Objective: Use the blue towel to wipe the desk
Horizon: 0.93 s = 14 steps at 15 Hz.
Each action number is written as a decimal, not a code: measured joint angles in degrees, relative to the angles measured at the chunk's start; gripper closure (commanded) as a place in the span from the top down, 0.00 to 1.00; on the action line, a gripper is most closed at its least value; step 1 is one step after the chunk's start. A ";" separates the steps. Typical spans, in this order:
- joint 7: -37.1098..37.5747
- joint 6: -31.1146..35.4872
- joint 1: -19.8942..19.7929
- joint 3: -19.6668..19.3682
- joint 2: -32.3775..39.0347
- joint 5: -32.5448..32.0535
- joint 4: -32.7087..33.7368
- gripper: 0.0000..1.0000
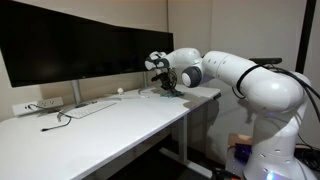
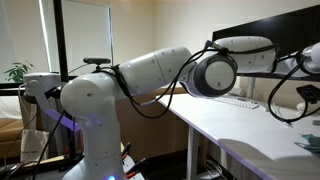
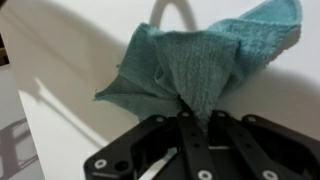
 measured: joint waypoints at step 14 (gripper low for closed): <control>-6.23 -0.74 4.66 0.03 -0.10 -0.01 0.02 0.14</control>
